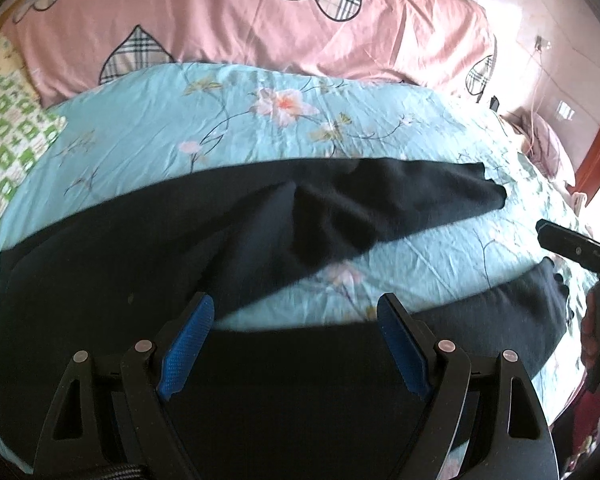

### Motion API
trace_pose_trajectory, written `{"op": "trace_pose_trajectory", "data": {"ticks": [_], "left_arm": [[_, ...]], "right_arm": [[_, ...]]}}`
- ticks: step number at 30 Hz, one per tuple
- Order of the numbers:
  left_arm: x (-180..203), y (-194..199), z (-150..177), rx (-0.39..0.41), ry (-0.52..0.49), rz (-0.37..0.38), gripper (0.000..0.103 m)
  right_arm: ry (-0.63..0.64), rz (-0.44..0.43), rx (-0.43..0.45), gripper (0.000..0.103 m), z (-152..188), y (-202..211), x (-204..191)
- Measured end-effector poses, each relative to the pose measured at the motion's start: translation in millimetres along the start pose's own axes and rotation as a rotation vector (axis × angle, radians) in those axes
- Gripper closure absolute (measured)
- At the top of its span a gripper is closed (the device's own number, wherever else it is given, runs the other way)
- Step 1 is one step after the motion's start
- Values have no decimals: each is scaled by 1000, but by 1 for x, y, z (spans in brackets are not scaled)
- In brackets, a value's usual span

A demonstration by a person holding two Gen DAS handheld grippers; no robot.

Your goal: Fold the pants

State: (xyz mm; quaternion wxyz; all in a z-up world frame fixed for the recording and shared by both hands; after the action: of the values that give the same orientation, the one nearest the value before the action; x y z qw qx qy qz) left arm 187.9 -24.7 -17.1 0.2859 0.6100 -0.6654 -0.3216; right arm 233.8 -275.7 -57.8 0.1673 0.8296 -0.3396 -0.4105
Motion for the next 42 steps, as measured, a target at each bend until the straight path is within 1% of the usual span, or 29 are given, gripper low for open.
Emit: {"op": "trace_pose_trajectory", "data": {"ticks": [6,13,16,18,21,24,25,26,27,29,30,31,33,35,36,37,38,40,42], "left_arm": [[8,-22,-31,-8,-68,22,19],[17,-54,-58,-37,-122,41,19],[28,-66,-72,-35,-165,63,19],[37,-75,-83,-33,-208,74,19],[50,-91,-99,-40,-262,89,19],[58,-108,-111,-47,-308,99,19],[61,-116,-115,-56,-321,110,19],[62,-122,-119,-64,-324,110,19],[63,-130,-122,-77,-331,126,19],[63,-141,-126,-97,-339,137,19],[64,-146,-128,-107,-346,143,19],[66,-151,-129,-123,-360,163,19],[70,-158,-130,-139,-380,179,19],[75,-166,-130,-170,-406,201,20],[77,-170,-130,-184,-412,202,22],[80,-176,-128,-208,-426,210,29],[82,-181,-126,-233,-440,218,36],[88,-188,-122,-274,-461,245,40],[90,-187,-121,-285,-464,263,49]], "right_arm": [[-26,-1,-9,7,-26,-10,22],[-66,28,-2,8,-50,-19,57],[-86,29,-17,14,-57,-26,71],[-100,53,-30,17,-62,-33,84],[-115,55,-38,20,-68,-39,98],[-153,30,-51,22,-78,-50,115],[-164,21,-62,23,-80,-55,121],[-168,18,-72,24,-82,-58,124],[-168,14,-86,27,-85,-63,129],[-161,10,-109,27,-87,-71,133],[-157,5,-116,28,-87,-73,134],[-152,-5,-125,29,-88,-76,134],[-140,-11,-148,34,-89,-82,136],[-130,-18,-161,35,-88,-87,137],[-128,-20,-163,37,-88,-88,137],[-126,-21,-166,39,-87,-90,138],[-128,-19,-165,44,-87,-91,138],[-133,-12,-161,55,-87,-91,140],[-136,-9,-155,74,-86,-89,142]]}}
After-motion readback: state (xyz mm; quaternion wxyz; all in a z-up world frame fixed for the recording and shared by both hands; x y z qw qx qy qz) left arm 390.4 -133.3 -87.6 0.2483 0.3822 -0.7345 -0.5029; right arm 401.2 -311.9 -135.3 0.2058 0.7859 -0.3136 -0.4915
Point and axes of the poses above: each gripper's, at about its wrist camera, not at the fingertips, and y roughly against the way its jaws point, x to its right, z to its underside, the point moved 6 cm from there along -y, roughly the way its jaws point, and after that the axes turned 8 degrees about -z, right-handed, at the moved point
